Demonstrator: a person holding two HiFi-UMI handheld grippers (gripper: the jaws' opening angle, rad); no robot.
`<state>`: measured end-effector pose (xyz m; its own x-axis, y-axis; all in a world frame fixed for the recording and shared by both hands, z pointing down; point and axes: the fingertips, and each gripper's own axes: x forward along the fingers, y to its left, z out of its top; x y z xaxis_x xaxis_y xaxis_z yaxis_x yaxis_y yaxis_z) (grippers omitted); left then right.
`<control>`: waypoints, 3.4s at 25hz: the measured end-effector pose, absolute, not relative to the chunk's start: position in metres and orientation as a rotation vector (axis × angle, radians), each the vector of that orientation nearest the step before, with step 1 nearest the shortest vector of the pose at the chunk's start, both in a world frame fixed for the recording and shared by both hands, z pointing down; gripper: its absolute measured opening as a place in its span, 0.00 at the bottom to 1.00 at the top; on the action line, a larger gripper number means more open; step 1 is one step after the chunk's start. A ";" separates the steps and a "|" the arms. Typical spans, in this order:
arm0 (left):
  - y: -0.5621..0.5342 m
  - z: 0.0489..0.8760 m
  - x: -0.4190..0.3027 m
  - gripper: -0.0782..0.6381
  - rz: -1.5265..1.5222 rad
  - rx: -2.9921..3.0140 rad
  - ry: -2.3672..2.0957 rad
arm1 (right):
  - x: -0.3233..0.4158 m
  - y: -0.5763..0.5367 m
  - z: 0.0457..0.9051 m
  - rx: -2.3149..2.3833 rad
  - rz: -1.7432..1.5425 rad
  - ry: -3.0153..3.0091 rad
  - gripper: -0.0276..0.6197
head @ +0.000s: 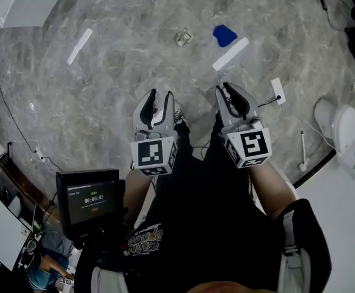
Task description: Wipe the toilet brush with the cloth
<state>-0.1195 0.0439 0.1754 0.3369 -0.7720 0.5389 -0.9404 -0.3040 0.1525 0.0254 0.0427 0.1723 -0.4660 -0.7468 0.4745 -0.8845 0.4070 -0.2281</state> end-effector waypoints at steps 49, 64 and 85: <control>-0.045 0.637 -0.099 0.50 0.409 2.278 -1.834 | 0.205 -0.200 0.989 1.238 0.484 -1.789 0.43; -0.092 0.643 -0.109 0.50 0.355 2.220 -1.845 | 0.115 -0.250 0.959 1.031 0.161 -1.936 0.20; -0.106 0.661 -0.118 0.49 0.407 2.135 -1.789 | 0.008 -0.241 0.878 0.554 0.403 -2.331 0.20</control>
<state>-0.1178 -0.1057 0.6605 0.1730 -0.8921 0.4175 -0.9849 -0.1608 0.0644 0.0081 -0.2407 0.8782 -0.6660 -0.2761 0.6930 -0.4925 0.8605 -0.1305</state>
